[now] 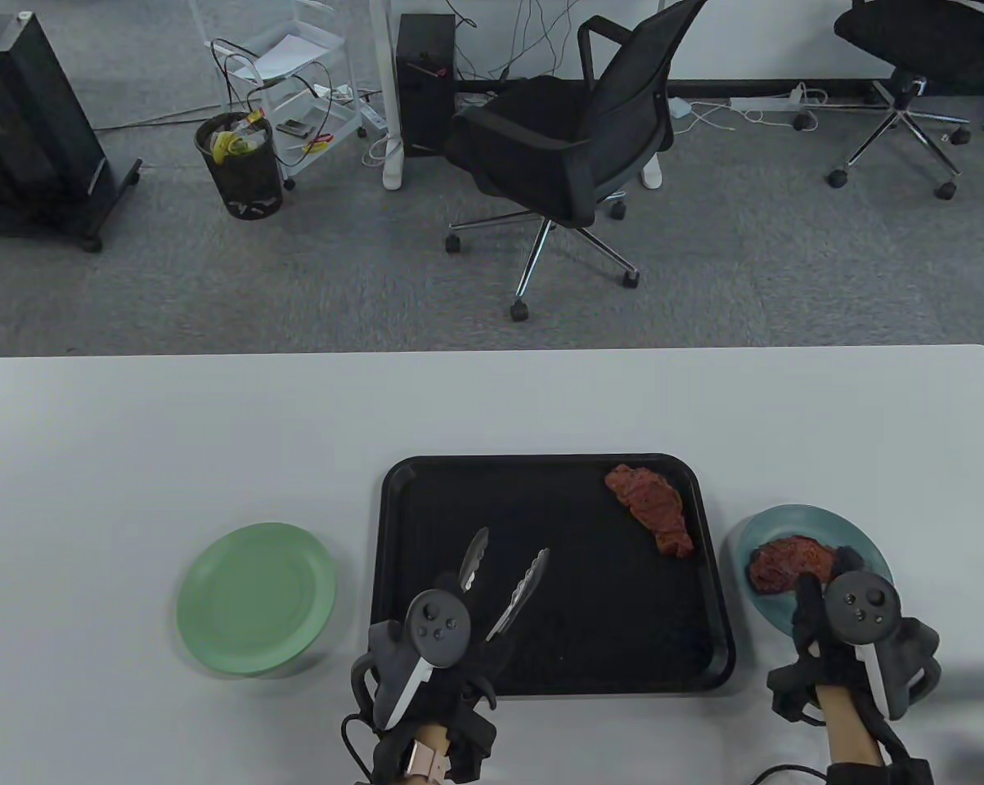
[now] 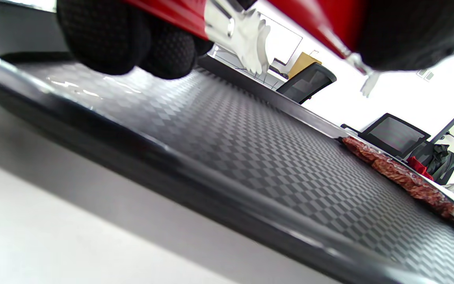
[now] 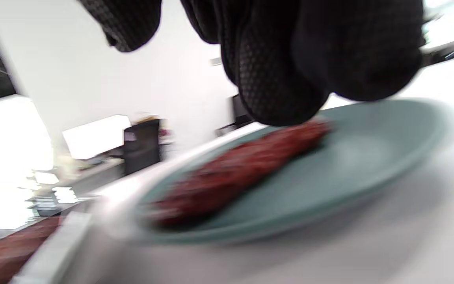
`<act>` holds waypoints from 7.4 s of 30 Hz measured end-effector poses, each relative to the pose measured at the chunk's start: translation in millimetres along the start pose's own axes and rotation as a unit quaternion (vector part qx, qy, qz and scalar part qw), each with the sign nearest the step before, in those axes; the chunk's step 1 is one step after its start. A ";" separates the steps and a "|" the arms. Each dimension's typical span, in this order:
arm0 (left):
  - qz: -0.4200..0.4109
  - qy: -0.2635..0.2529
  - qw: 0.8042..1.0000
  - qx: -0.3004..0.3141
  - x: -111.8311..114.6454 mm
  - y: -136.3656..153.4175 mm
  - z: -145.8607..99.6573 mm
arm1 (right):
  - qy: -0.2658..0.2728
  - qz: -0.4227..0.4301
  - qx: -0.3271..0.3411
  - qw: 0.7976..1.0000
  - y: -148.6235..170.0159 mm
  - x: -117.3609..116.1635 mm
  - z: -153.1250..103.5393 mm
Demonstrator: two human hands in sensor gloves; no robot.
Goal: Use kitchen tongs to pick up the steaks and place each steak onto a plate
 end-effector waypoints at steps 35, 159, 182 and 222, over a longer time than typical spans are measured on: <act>-0.154 0.033 0.970 0.187 20.7 -81.8 -33.8 | -0.485 0.464 0.053 0.740 -108.0 -87.6 -108.7; -0.557 0.004 0.824 -0.101 -11.5 121.2 -22.4 | -0.185 -0.206 0.210 0.938 -70.8 -52.4 -59.3; -0.572 0.039 0.814 -0.096 -10.2 122.2 -21.5 | -0.165 -0.409 0.106 0.891 -90.7 -101.0 13.1; -0.523 0.148 0.838 -0.059 3.3 83.8 -21.6 | -0.113 -0.309 0.474 0.817 -201.5 -53.0 -132.7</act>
Point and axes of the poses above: the tracker on the back of each hand, its own y axis roughly to the little-finger side, its own z axis roughly from the wrist to the fingertips, x = y × z, the point moved 3 cm from there along z, roughly from the wrist to the fingertips, and after that the axes turned 8 degrees about y, right-handed, at the moved point
